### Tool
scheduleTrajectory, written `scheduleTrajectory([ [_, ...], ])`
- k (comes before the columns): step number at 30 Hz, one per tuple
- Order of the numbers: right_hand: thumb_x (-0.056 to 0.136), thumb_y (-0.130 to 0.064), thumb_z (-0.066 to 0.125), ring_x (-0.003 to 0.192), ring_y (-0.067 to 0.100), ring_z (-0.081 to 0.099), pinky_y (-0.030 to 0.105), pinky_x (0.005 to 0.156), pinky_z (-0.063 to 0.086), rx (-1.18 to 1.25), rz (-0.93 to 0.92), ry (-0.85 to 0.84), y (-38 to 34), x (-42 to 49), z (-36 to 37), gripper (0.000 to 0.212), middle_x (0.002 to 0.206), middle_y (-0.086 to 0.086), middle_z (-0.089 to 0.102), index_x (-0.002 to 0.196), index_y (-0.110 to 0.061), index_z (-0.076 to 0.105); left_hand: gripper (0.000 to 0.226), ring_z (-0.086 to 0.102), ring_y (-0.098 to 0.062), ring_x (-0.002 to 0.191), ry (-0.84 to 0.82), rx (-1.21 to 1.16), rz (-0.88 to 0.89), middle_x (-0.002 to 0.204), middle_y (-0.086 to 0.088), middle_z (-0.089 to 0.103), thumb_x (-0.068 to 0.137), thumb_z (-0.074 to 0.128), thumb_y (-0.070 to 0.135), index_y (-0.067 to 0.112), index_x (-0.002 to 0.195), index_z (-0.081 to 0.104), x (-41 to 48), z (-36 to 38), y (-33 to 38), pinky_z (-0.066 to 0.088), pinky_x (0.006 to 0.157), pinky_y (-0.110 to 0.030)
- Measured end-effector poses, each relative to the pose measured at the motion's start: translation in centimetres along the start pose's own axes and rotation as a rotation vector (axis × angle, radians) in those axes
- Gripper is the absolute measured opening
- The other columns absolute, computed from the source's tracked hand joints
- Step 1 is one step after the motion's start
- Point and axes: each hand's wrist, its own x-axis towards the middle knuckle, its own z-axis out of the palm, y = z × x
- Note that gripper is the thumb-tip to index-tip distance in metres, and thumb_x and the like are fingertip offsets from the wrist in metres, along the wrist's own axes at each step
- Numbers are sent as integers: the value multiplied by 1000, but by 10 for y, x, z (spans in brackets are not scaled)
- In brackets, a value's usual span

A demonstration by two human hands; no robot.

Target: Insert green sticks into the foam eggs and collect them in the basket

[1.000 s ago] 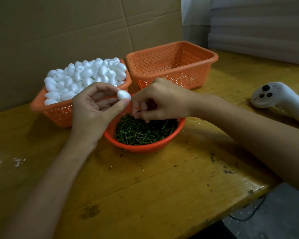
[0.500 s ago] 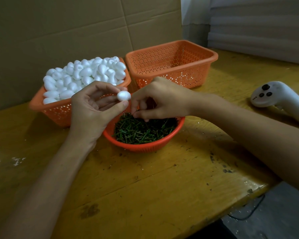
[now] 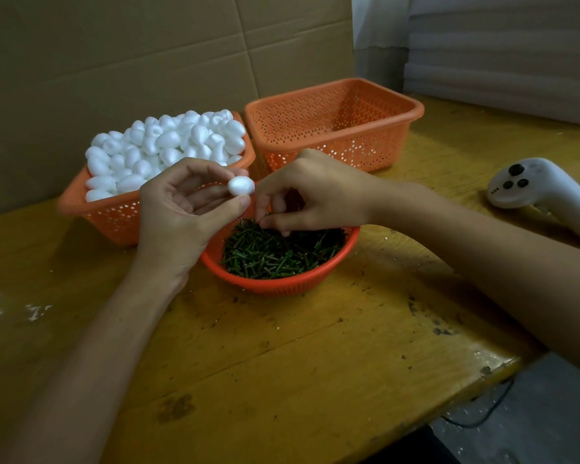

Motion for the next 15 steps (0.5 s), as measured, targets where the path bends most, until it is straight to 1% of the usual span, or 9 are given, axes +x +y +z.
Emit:
scheduleTrajectory([
  [5, 91, -21, 73, 72, -9, 65, 12, 70, 40, -2, -4, 11, 0, 0, 1, 9, 69, -19, 72, 100, -25, 74, 34, 77, -26, 109, -13, 6, -1, 114, -7, 80, 80, 84, -8, 13, 102, 69, -1, 1, 1, 60, 91, -29],
  [12, 91, -20, 74, 69, -12, 62, 8, 67, 37, -1, -2, 16, -1, -1, 1, 9, 68, -19, 72, 99, -25, 75, 36, 77, -27, 107, -11, -1, -4, 112, -9, 80, 79, 84, -9, 14, 102, 68, -1, 2, 3, 61, 90, -28],
  [15, 91, -21, 74, 71, -10, 64, 12, 69, 40, -1, 6, 11, -2, -1, 0, 9, 68, -19, 72, 99, -25, 75, 36, 78, -27, 106, -10, -2, -6, 112, -9, 80, 79, 84, -10, 14, 101, 67, -1, 3, 3, 61, 89, -29],
])
